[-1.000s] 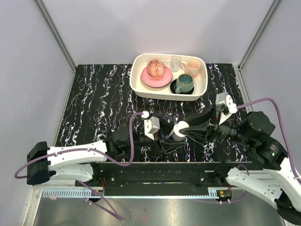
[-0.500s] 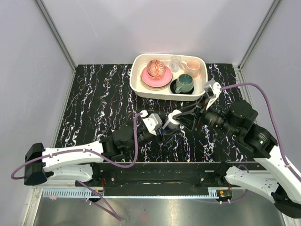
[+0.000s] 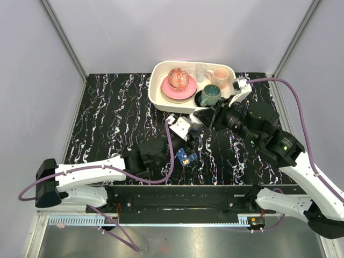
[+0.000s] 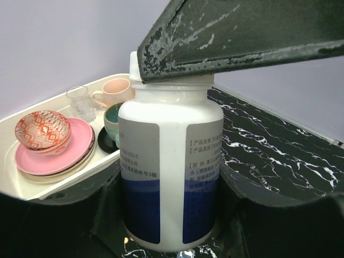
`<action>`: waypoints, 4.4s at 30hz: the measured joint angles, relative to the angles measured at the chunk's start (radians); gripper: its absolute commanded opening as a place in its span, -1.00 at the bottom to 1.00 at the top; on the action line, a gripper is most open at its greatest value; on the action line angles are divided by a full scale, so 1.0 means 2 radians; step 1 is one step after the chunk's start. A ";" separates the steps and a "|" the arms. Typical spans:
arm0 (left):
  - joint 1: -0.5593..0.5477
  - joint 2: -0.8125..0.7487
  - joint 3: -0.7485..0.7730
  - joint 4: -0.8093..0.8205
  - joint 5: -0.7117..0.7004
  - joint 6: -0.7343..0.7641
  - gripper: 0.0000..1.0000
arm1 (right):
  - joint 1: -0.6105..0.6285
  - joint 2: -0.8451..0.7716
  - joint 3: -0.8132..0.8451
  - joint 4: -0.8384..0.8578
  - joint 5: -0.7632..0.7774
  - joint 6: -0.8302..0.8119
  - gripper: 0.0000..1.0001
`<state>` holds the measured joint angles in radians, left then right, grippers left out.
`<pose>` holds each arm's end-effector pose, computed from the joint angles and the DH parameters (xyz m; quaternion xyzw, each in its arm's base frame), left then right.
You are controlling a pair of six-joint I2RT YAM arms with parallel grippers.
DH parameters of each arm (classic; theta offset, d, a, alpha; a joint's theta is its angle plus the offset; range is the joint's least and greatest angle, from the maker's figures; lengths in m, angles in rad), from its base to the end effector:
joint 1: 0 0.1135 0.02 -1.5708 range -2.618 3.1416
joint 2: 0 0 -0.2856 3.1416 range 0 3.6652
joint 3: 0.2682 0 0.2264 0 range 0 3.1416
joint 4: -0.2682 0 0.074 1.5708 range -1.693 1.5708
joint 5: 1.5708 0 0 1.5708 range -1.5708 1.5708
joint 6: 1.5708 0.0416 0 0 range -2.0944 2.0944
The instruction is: Sort the pills into containers
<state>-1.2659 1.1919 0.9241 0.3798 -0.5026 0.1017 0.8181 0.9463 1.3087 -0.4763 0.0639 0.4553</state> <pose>0.0943 -0.2330 0.3913 0.2641 0.6175 -0.2586 0.6943 0.1049 0.1081 0.4656 -0.1136 0.7374 0.3764 0.5492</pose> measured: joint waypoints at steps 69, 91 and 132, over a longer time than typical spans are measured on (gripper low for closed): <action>0.003 -0.090 -0.066 0.133 0.391 -0.216 -1.00 | 0.000 -0.072 -0.012 0.097 -0.343 -0.114 0.18; 0.004 -0.080 -0.005 0.013 0.322 -0.143 -1.00 | 0.000 -0.065 -0.010 0.095 -0.299 -0.124 -1.00; -0.006 -0.061 0.068 -0.090 0.147 -0.073 -1.00 | 0.002 -0.041 0.086 -0.001 -0.094 -0.073 0.50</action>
<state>-1.2785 1.0695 1.0595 0.2001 -0.2092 -0.0437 0.8230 0.8635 1.4807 -0.4782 -0.1234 0.3096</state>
